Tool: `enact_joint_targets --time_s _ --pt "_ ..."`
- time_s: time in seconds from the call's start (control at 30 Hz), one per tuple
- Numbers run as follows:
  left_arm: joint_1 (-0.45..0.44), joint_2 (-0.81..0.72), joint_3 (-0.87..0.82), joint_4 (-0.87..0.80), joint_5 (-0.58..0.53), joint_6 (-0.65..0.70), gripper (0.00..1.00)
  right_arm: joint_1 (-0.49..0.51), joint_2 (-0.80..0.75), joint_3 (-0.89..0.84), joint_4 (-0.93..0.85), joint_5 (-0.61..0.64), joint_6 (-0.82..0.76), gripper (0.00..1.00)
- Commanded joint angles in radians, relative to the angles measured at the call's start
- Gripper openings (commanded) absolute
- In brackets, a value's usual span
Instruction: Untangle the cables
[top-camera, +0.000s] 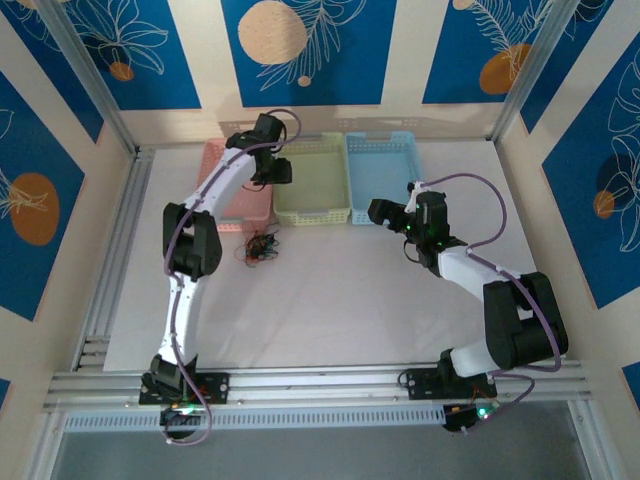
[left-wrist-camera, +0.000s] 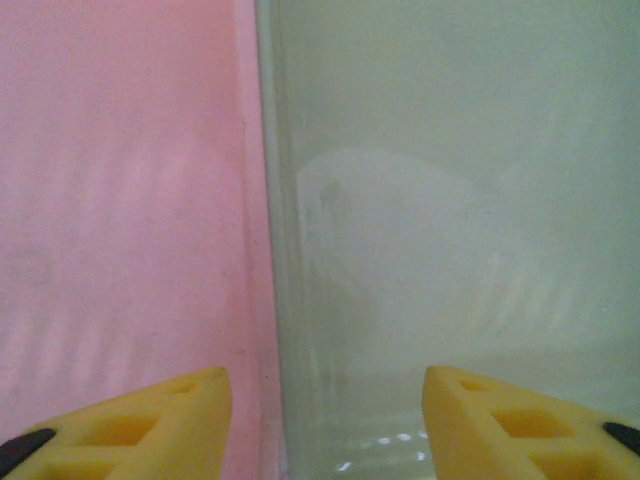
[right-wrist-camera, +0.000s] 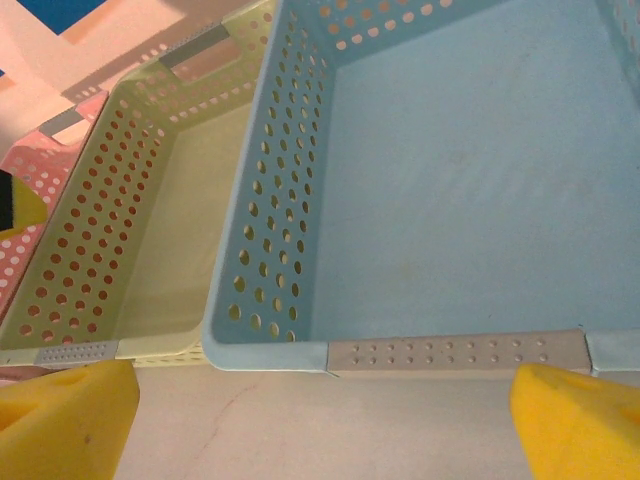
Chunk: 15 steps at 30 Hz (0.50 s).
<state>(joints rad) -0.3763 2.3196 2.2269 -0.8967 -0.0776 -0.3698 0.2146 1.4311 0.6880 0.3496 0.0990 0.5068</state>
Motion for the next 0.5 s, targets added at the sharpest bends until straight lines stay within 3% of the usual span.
enact_joint_targets --time_s 0.0,0.13,0.33,0.47 --pt "-0.004 -0.110 0.018 -0.034 -0.071 0.034 0.58 -0.006 0.005 0.022 0.007 -0.021 0.014 0.95" --pt "-0.004 -0.357 -0.202 0.111 -0.105 0.039 0.62 -0.004 -0.001 0.019 0.009 -0.021 0.012 0.95" --pt "-0.004 -0.887 -0.973 0.593 -0.052 -0.022 0.68 0.005 -0.020 0.004 0.030 -0.019 0.006 0.95" --pt "-0.005 -1.109 -1.331 0.768 -0.011 -0.029 0.67 0.018 -0.018 0.006 0.031 -0.015 -0.008 0.95"
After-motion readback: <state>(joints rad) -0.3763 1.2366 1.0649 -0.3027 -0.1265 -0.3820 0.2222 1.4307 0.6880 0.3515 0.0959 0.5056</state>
